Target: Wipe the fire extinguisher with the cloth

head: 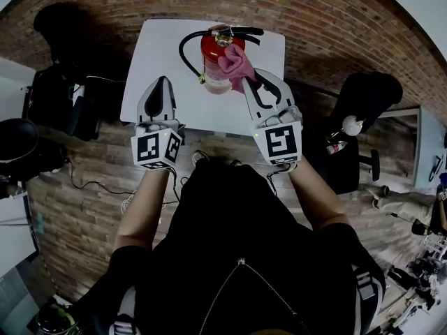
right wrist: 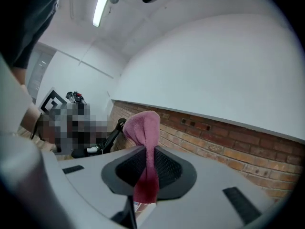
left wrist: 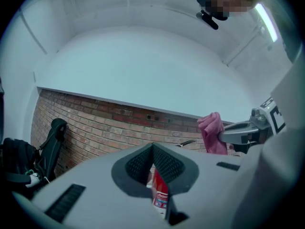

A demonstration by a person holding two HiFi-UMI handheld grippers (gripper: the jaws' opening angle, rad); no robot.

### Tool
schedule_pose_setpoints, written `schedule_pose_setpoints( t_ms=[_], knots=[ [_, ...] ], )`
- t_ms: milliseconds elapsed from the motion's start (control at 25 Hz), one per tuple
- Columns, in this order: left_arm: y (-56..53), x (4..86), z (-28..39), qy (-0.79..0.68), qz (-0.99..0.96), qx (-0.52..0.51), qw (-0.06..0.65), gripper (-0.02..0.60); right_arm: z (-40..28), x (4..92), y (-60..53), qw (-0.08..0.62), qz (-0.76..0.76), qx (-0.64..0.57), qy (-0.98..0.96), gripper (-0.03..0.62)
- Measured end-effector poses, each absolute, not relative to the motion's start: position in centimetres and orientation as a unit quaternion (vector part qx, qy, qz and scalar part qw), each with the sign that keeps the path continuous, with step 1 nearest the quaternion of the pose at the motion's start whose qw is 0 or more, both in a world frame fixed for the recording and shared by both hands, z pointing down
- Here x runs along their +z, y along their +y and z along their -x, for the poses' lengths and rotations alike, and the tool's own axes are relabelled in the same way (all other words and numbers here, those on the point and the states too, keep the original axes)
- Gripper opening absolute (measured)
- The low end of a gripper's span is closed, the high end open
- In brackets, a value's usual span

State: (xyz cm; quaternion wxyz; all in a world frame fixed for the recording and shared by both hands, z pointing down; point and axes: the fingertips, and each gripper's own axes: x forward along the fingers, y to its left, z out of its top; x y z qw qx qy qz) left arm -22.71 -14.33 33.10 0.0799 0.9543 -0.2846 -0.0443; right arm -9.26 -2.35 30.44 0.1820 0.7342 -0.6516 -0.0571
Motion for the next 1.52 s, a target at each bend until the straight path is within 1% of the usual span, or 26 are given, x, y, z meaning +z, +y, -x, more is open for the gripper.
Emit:
schedule_pose_setpoints(
  t_ms=[320,520,600,760,1080,1520],
  knots=[
    [-6.3,31.3,21.0,-0.289,-0.955,-0.027,0.054,0.008,4.6,29.7,5.6,0.106,-0.725,-0.022,-0.681,0.069],
    [-3.4,31.4,22.6,-0.306,-0.951,-0.004,0.039,0.008,4.7,31.2,6.8,0.026,-0.686,0.04,-0.726,0.069],
    [-2.7,31.4,23.2,-0.31,-0.95,0.004,0.038,0.008,4.8,31.4,7.3,0.013,-0.675,0.051,-0.736,0.069],
    [-2.1,31.2,23.6,-0.304,-0.952,0.013,0.032,0.008,5.3,31.5,8.0,0.012,-0.669,0.06,-0.741,0.069],
    [-2.0,29.9,22.9,-0.234,-0.972,-0.014,0.033,0.008,8.1,29.8,7.1,0.047,-0.655,0.044,-0.753,0.069],
    [-2.1,29.5,25.5,-0.169,-0.985,-0.027,0.03,0.009,12.4,29.6,6.7,0.048,-0.662,0.055,-0.746,0.068]
  ],
)
